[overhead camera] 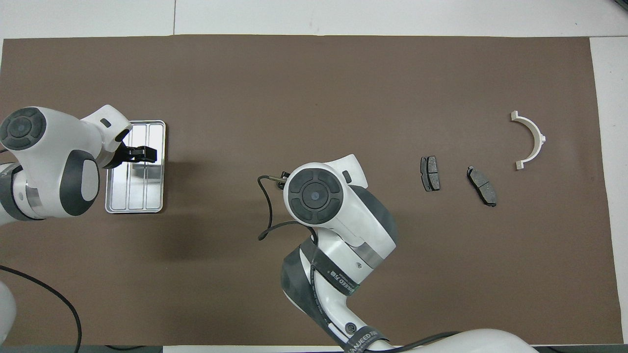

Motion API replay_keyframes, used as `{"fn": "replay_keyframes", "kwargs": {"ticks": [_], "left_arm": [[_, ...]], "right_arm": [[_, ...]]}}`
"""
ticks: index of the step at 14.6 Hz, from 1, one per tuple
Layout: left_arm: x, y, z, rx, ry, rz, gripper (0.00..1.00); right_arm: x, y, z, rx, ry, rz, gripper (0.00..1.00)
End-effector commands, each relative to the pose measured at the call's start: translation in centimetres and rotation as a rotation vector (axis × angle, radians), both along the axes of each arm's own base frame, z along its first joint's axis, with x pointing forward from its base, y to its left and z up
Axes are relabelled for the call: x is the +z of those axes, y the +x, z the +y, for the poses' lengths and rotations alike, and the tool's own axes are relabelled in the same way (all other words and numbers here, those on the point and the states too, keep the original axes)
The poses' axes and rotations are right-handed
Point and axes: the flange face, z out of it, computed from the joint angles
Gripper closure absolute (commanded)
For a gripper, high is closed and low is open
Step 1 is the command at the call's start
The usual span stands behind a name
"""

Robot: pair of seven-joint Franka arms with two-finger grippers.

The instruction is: Place bearing gear from tray to pile

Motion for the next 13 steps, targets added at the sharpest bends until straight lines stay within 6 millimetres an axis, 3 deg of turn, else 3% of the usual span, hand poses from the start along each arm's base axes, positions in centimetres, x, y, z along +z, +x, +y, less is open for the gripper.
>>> {"fn": "replay_keyframes", "kwargs": {"ticks": [1,3,7,9,13], "left_arm": [[-0.7,-0.1,-0.3,-0.015,-0.01,-0.02,0.14],[-1.0,0.1,-0.1,-0.012,-0.009,-0.032,0.15],[-1.2,0.3,0.1,-0.018,-0.009,-0.046,0.15],[-1.2,0.4,0.0,-0.02,-0.008,-0.057,0.17],[-1.4,0.5,-0.1,-0.021,-0.009,-0.06,0.33]], "right_arm": [[-2.4,1.4,4.9,-0.045,-0.06,-0.011,0.0],[-3.7,2.3,7.2,-0.073,-0.054,-0.022,0.0],[-5.7,3.0,8.4,-0.101,-0.064,-0.005,0.0],[-5.9,3.6,7.9,-0.121,-0.04,0.001,0.0],[-7.3,4.2,6.7,-0.216,0.049,0.052,0.0]]}}
